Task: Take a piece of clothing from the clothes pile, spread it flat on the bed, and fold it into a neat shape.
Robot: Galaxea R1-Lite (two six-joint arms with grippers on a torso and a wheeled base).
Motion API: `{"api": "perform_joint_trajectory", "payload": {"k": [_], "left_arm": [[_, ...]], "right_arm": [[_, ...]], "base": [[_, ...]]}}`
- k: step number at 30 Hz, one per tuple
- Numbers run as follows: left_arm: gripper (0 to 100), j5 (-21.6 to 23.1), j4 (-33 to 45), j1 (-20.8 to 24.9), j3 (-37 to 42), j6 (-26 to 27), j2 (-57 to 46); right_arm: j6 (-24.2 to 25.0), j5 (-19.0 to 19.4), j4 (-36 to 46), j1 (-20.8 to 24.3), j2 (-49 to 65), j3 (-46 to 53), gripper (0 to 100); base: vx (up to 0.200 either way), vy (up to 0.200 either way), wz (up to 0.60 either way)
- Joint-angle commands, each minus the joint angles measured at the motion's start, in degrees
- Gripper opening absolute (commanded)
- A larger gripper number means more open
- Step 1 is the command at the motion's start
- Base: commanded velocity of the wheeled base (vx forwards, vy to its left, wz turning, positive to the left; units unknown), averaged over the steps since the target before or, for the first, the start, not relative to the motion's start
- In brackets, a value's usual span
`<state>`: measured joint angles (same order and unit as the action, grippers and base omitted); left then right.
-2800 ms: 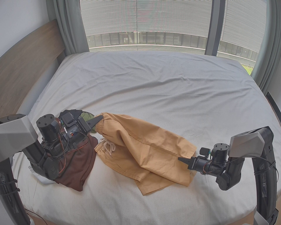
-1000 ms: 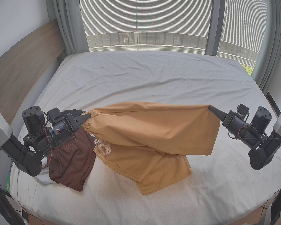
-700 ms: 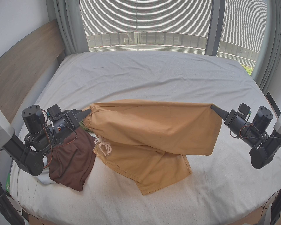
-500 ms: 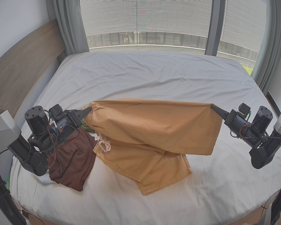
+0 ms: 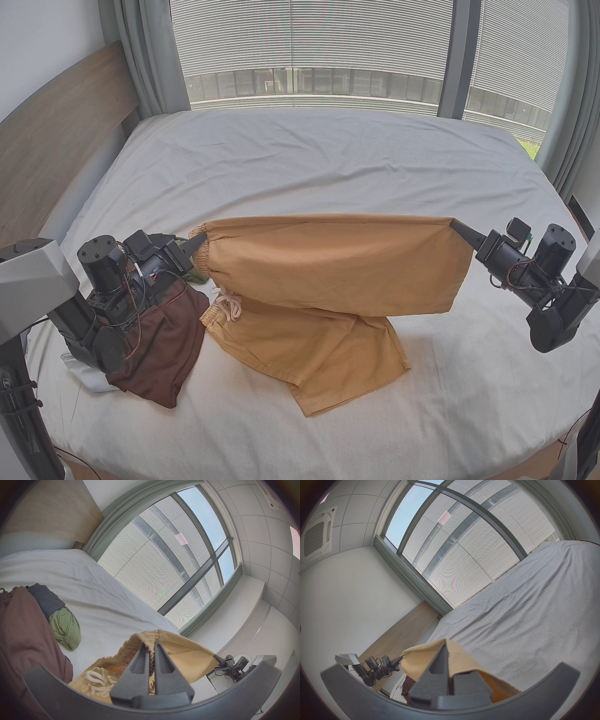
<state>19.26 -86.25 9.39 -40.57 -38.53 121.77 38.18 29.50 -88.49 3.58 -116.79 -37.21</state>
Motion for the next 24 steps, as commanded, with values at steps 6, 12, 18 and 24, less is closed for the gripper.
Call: {"api": "perform_joint_trajectory", "payload": {"k": [6,12,18,24], "left_arm": [[0,-0.1,0.6,0.1,-6.5,-2.5,5.8],[0,-1.8,0.7,0.1,-12.2,-3.2,10.3],[0,-3.6,1.6,0.2,-18.6,-3.2,13.9],[0,-4.4,2.5,0.2,-23.6,-3.2,16.7]], "right_arm": [[0.1,-0.3,0.0,-0.1,-11.0,-9.6,0],[1.4,-0.4,0.0,-0.2,-15.8,-15.5,0],[1.5,-0.4,0.0,-0.3,-20.4,-21.6,0],[1.5,-1.6,0.0,-0.5,-24.0,-25.9,0]], "base": [[0.000,0.000,0.00],[0.000,0.000,0.00],[0.000,0.000,0.00],[0.000,0.000,0.00]]}}
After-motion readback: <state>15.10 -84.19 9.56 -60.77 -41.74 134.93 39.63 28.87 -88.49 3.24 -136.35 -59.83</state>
